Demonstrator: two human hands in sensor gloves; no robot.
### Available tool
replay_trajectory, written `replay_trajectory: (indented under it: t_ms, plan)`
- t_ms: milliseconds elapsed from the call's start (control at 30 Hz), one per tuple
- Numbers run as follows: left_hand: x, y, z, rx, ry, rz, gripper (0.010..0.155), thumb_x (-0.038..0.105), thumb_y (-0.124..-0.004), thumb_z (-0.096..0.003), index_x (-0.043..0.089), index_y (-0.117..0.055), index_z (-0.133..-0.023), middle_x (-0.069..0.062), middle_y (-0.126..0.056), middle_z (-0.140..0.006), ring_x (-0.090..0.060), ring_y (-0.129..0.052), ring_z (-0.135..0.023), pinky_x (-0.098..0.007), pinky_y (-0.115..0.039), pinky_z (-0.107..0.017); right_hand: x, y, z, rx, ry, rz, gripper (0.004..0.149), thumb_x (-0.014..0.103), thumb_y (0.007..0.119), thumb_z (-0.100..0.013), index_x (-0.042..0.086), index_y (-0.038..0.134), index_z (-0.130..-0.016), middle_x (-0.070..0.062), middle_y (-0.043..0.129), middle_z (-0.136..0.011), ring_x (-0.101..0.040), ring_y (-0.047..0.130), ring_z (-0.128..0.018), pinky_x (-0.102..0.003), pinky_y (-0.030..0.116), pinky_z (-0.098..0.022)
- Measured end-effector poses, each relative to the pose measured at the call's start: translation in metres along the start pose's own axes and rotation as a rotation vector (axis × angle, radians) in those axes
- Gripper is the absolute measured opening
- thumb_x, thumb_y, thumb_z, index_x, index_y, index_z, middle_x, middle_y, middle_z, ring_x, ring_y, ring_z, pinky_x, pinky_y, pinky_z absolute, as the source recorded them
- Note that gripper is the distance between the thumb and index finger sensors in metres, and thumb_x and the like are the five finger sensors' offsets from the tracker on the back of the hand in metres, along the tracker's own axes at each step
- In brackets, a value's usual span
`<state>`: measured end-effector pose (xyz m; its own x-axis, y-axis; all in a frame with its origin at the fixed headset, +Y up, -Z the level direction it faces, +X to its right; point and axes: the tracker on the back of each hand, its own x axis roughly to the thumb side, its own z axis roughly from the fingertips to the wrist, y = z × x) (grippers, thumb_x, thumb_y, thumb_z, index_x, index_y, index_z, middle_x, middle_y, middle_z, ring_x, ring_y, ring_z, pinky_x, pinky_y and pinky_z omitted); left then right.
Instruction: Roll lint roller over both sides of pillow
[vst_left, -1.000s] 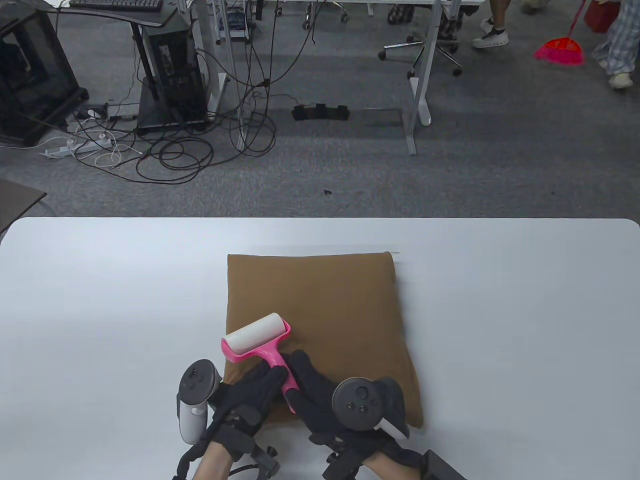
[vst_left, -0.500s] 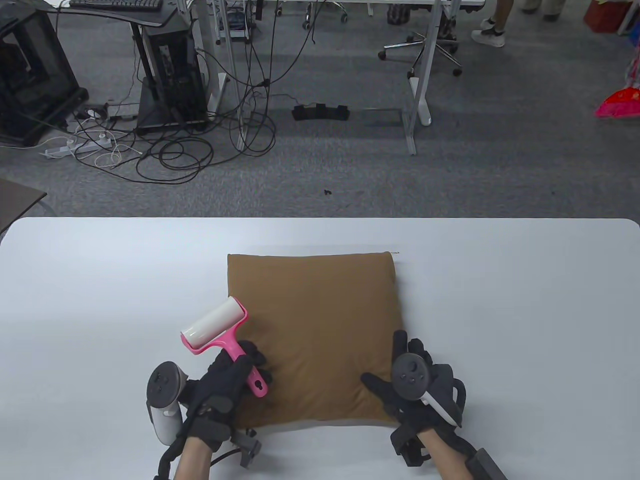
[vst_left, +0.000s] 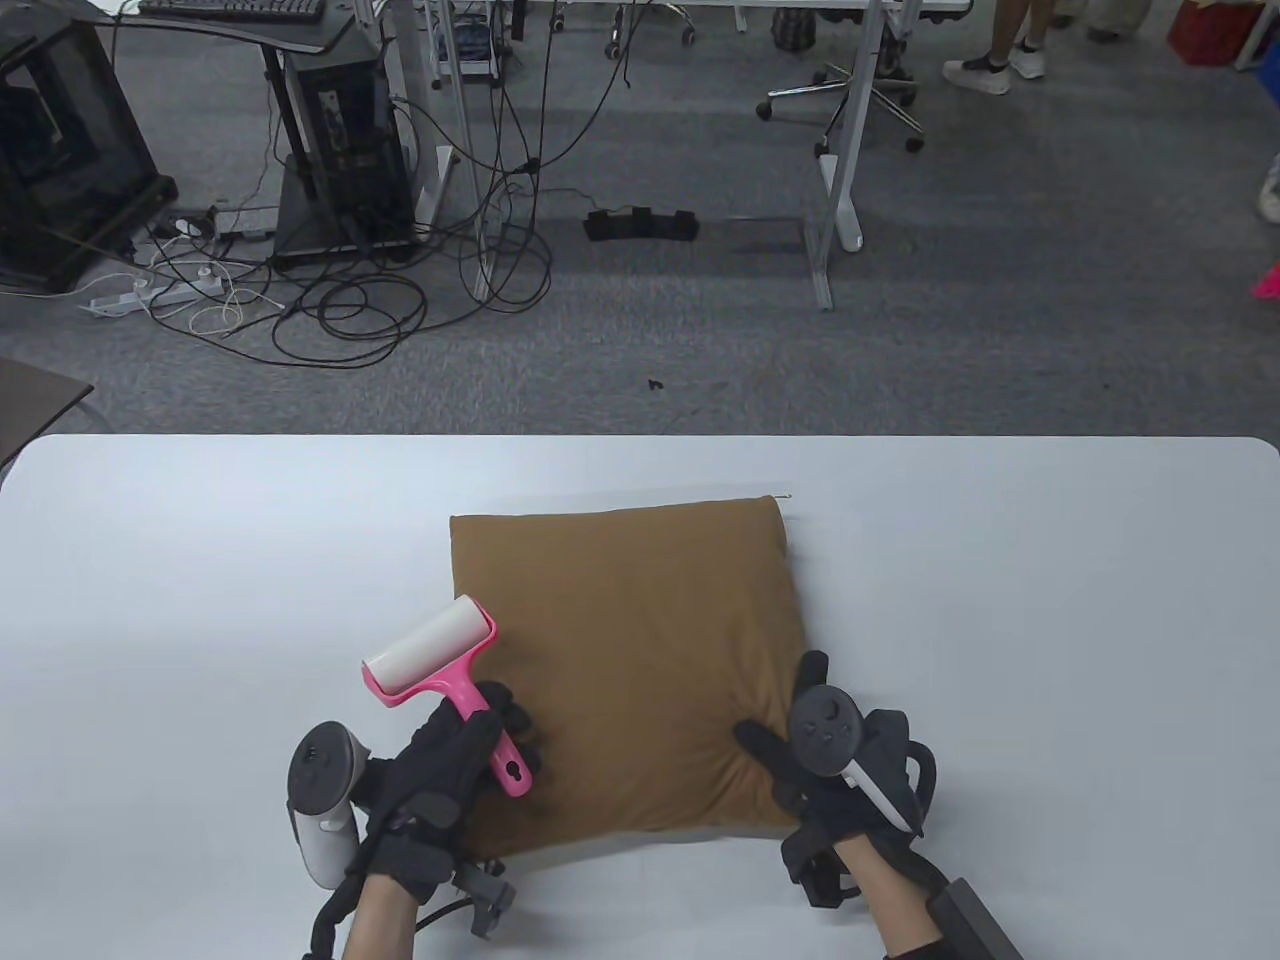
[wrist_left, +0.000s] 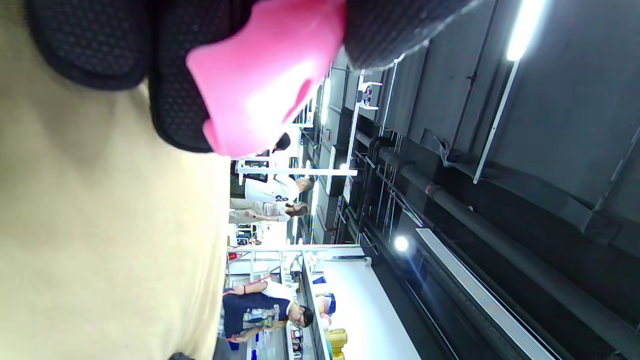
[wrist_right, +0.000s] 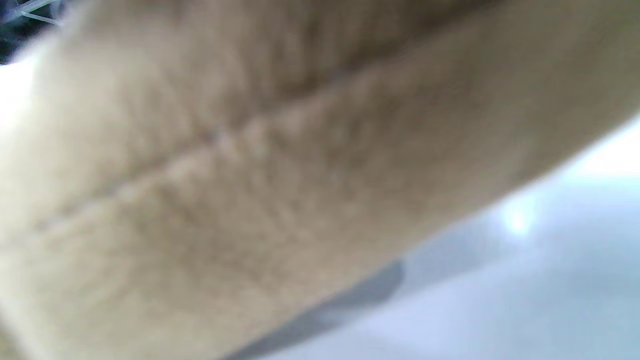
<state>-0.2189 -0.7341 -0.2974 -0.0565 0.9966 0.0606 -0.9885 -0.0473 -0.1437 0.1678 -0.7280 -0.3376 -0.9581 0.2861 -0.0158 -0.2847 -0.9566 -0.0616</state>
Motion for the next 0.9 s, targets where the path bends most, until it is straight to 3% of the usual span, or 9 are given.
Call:
replay_trajectory:
  t_ms: [133,367,667,733,767,833,900]
  plan:
    - [-0.001,0.001,0.0,0.0,0.009,-0.001,0.062,0.041,-0.071,-0.0531,0.003,-0.056,-0.099,-0.021,-0.075,-0.092,-0.033,-0.099,-0.059,-0.057,-0.077,-0.048,-0.026,-0.016,-0.005,-0.085,0.096,0.027,0.084,0.055,0.064,-0.053,0.003,0.033,-0.112,-0.023,0.088,-0.079,-0.029,0.099,-0.041,-0.05,0.082,-0.031]
    - [0.0,0.002,0.001,0.019,0.016,0.027,0.063,0.041,-0.071,-0.0531,0.0,-0.057,-0.099,-0.023,-0.076,-0.091,-0.033,-0.1,-0.056,-0.056,-0.078,-0.047,-0.105,-0.043,-0.003,-0.188,0.422,-0.074,0.078,0.05,0.065,-0.056,0.004,0.035,-0.112,-0.024,0.088,-0.079,-0.03,0.1,-0.041,-0.051,0.082,-0.032]
    - [0.001,0.006,0.002,0.05,0.024,0.038,0.063,0.042,-0.07,-0.0534,0.001,-0.056,-0.1,-0.022,-0.076,-0.091,-0.032,-0.099,-0.057,-0.056,-0.078,-0.047,-0.185,-0.05,0.007,-0.256,0.763,-0.261,0.076,0.047,0.062,-0.058,0.004,0.03,-0.112,-0.03,0.079,-0.089,-0.036,0.098,-0.052,-0.056,0.079,-0.039]
    - [0.002,0.009,0.003,0.064,0.019,0.042,0.063,0.042,-0.07,-0.0533,0.001,-0.056,-0.1,-0.022,-0.076,-0.091,-0.032,-0.099,-0.057,-0.056,-0.078,-0.047,-0.189,-0.05,0.007,-0.249,0.784,-0.278,0.079,0.048,0.062,-0.058,0.003,0.027,-0.112,-0.035,0.07,-0.098,-0.042,0.095,-0.062,-0.06,0.076,-0.044]
    - [0.002,0.01,0.003,0.07,0.018,0.042,0.063,0.042,-0.07,-0.0533,0.001,-0.056,-0.1,-0.022,-0.076,-0.091,-0.032,-0.099,-0.057,-0.056,-0.078,-0.047,-0.188,-0.05,0.007,-0.238,0.781,-0.28,0.08,0.048,0.06,-0.059,0.002,0.023,-0.112,-0.039,0.057,-0.105,-0.048,0.089,-0.071,-0.065,0.072,-0.048]
    - [0.002,0.013,0.003,0.083,0.018,0.042,0.064,0.042,-0.072,-0.0528,0.001,-0.058,-0.099,-0.023,-0.077,-0.09,-0.031,-0.1,-0.056,-0.056,-0.078,-0.047,-0.178,-0.052,0.004,-0.224,0.74,-0.26,0.078,0.044,0.058,-0.061,0.002,0.016,-0.111,-0.042,0.031,-0.111,-0.06,0.057,-0.093,-0.074,0.054,-0.057]
    - [0.001,0.016,0.004,0.092,0.026,0.012,0.064,0.044,-0.072,-0.0528,0.001,-0.059,-0.099,-0.023,-0.077,-0.09,-0.031,-0.1,-0.056,-0.056,-0.078,-0.047,-0.158,-0.06,0.003,-0.249,0.667,-0.166,0.075,0.042,0.055,-0.062,0.004,0.012,-0.111,-0.04,0.017,-0.112,-0.06,0.041,-0.099,-0.077,0.045,-0.06]
